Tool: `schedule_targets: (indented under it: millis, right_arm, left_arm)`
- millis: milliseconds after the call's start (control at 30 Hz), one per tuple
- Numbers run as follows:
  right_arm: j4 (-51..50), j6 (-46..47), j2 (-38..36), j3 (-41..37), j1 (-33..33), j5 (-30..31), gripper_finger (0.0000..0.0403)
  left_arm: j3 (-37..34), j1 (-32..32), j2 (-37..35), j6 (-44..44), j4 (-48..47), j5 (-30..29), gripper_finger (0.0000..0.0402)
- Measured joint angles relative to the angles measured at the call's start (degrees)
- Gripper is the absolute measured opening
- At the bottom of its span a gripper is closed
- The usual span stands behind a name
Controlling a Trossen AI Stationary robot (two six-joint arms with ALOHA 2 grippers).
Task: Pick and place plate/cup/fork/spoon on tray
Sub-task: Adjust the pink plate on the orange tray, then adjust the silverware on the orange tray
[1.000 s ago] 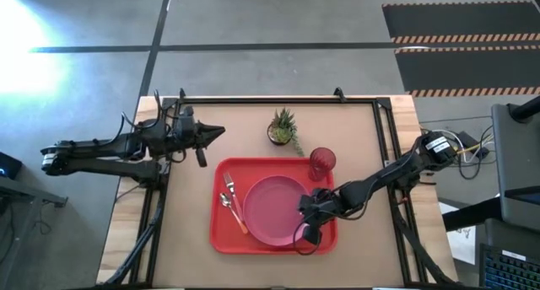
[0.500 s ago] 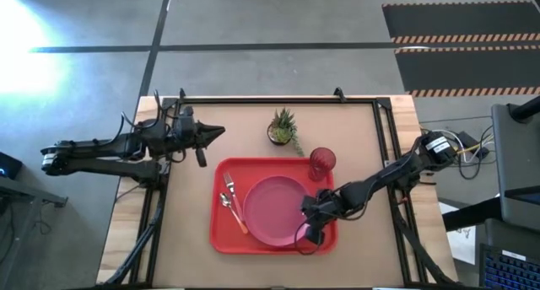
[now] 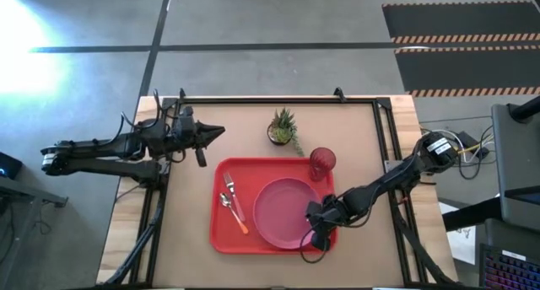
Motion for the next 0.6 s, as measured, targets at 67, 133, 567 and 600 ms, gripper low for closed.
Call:
schedule_targets:
  millis: [67, 133, 567, 600]
  right_arm:
    - [-0.23, -0.6, -0.55, 0.88, -0.02, 0.14, 0.0009]
    - [-0.25, -1.64, -1.75, 2.35, -0.02, 0.14, 0.0009]
    - [-0.41, -32.62, -22.04, 20.25, 1.63, 26.11, 0.0009]
    - [-0.39, -35.1, -23.5, 21.25, 1.84, 27.03, 0.0009]
  left_arm:
    - [-0.02, 0.0, -0.02, -0.04, -0.03, 0.1, 0.0006]
    - [0.01, 0.0, 0.13, -0.22, -0.23, 1.23, 0.0006]
    - [-0.41, -3.46, 8.67, -9.69, -20.0, 3.56, 0.0001]
    - [-0.41, -3.71, 9.6, -10.3, -21.0, 3.64, 0.0001]
